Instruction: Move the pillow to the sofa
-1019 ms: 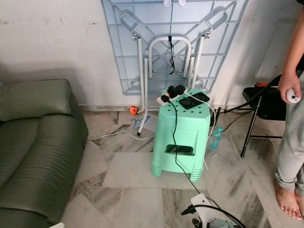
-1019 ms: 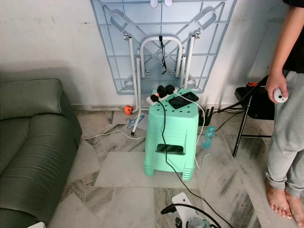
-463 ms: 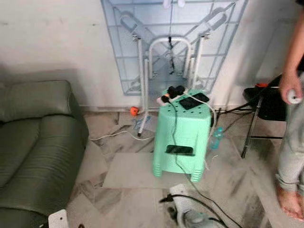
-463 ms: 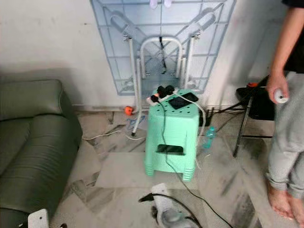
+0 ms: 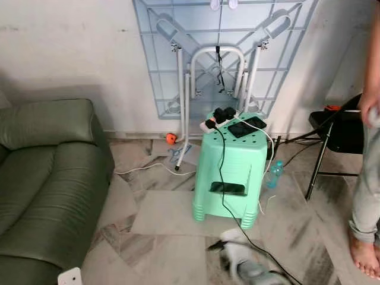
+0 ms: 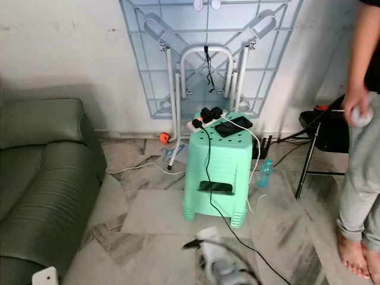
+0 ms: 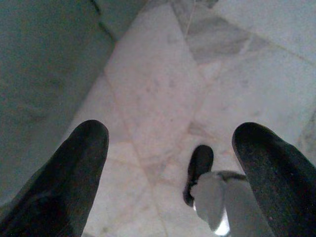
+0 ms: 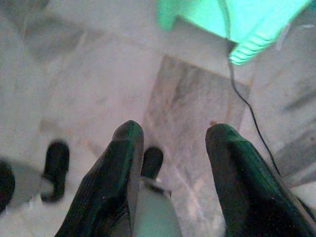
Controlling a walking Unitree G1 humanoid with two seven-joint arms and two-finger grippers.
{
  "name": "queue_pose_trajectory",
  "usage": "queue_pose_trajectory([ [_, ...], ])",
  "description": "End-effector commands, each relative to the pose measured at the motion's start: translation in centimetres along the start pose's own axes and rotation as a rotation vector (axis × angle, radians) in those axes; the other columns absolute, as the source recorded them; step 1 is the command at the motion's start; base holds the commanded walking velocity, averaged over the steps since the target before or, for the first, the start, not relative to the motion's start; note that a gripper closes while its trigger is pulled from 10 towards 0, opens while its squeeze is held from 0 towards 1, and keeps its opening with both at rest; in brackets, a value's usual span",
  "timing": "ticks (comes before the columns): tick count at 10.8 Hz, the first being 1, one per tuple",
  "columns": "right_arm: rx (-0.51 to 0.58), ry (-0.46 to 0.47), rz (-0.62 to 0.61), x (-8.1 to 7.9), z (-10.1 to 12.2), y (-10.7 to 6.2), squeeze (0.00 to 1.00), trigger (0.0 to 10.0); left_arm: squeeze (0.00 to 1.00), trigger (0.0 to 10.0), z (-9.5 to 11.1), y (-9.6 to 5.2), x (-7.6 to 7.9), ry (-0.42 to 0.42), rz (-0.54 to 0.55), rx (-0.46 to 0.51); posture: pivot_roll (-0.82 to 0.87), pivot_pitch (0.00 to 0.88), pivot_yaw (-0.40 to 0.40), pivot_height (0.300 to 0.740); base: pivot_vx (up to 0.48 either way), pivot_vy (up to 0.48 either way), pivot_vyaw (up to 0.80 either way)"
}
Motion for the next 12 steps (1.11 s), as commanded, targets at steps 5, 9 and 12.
queue_pose_trajectory([
  [5, 0.43, 0.003, 0.049, 7.0, 13.7, -2.4, 0.0, 10.0, 0.0, 10.0, 8.2, -3.2, 0.1, 0.083, -0.182, 0.486, -0.05, 0.0, 0.013, 0.74, 0.0, 0.0, 0.0],
  [9, 0.68, -0.045, 0.168, 6.9, 15.6, -6.6, 0.0, 10.0, 0.0, 10.0, 10.3, -12.4, 2.9, 0.163, -0.159, 0.78, -0.06, 0.0, -0.007, 0.74, 0.0, 0.0, 0.0],
  [12, 0.678, -0.093, 0.181, 7.0, 12.5, -7.9, 0.0, 10.0, 0.0, 10.0, 9.2, -14.5, 1.5, 0.093, -0.081, 0.808, -0.06, 0.0, -0.013, 0.74, 0.0, 0.0, 0.0],
])
Point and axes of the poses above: a point about 5 cm out from each wrist's last joint towards the gripper, its own y axis pointing out of the wrist towards the gripper, its own z axis along the axis of the wrist's last joint, x = y × z, the point moved 3 cm from there along y, pointing out of the wrist towards the gripper, and after that the axes turned 6 degrees about y, right-handed, at the moved point
